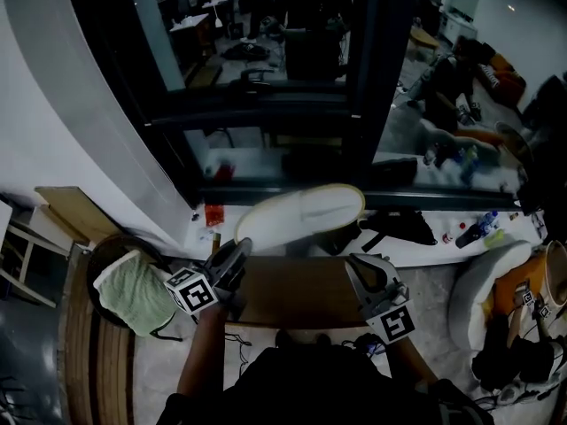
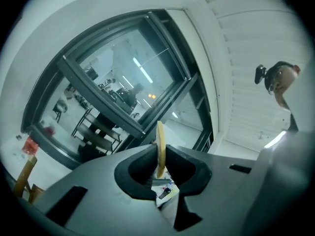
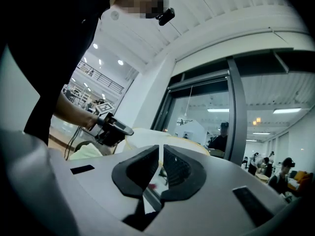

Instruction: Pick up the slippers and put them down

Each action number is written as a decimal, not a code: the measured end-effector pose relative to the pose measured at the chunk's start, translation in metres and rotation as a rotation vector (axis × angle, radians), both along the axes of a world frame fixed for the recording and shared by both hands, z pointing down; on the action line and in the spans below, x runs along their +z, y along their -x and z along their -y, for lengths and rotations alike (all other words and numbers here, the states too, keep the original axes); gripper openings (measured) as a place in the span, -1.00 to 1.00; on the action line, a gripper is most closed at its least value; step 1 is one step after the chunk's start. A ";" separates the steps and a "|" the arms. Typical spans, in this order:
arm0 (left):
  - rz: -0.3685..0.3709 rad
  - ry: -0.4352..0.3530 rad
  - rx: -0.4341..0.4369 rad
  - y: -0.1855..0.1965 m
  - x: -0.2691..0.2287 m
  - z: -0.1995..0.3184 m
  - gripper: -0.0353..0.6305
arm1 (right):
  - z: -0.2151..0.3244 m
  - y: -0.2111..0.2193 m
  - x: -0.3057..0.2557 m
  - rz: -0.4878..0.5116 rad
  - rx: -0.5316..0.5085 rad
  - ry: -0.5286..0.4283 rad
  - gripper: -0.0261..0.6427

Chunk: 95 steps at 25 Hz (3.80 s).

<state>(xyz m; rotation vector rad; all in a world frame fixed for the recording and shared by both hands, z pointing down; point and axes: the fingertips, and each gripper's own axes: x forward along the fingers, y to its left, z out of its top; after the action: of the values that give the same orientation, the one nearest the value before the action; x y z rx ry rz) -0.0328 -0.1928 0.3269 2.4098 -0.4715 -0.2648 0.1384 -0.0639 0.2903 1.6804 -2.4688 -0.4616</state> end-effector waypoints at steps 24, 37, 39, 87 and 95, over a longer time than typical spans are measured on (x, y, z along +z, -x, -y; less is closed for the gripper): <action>-0.045 0.268 -0.252 0.037 0.119 -0.015 -0.73 | 0.010 0.015 0.092 0.061 -0.099 0.273 -0.81; -0.087 0.484 -0.607 0.092 0.282 -0.059 -0.73 | 0.037 0.059 0.214 0.038 -0.273 0.524 -0.81; -0.097 0.511 -0.652 0.098 0.303 -0.067 -0.73 | 0.043 0.070 0.234 0.037 -0.305 0.543 -0.81; 0.392 0.604 -0.884 0.146 0.444 -0.153 -0.27 | 0.064 0.155 0.428 0.033 -0.405 0.645 -0.81; 0.372 0.218 -0.711 0.129 0.340 -0.122 -0.28 | 0.069 0.146 0.366 0.018 -0.399 0.526 -0.81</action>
<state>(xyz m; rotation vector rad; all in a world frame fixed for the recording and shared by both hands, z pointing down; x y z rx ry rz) -0.1619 -0.0705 0.6669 1.9963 -1.4465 -0.0542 -0.0071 -0.1328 0.6560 1.0022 -2.6249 0.1695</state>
